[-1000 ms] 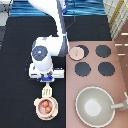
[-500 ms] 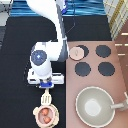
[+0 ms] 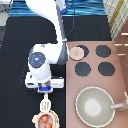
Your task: Take the lid off the pot, put the pot on the plate, and use the tool to push the pot to the front of the table.
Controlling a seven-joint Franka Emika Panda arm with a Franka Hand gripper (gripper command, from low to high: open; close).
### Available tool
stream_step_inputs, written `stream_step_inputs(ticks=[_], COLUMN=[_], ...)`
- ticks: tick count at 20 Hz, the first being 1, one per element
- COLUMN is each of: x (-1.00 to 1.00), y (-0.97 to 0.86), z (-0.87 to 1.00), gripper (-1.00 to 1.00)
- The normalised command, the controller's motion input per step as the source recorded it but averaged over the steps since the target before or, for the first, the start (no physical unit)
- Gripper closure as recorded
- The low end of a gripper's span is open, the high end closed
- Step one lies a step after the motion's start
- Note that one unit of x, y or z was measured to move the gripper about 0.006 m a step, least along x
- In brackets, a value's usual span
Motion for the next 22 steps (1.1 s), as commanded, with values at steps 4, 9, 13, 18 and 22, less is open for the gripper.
stream_step_inputs(ticks=[4, 9, 13, 18, 22], x=[-0.76, -0.79, -0.92, -1.0, -1.0], y=[0.0, -0.03, -0.11, -0.06, -0.2], z=[0.45, 0.39, 0.08, 0.04, -0.4], gripper=[1.0, 1.0, 1.0, 1.0, 1.0])
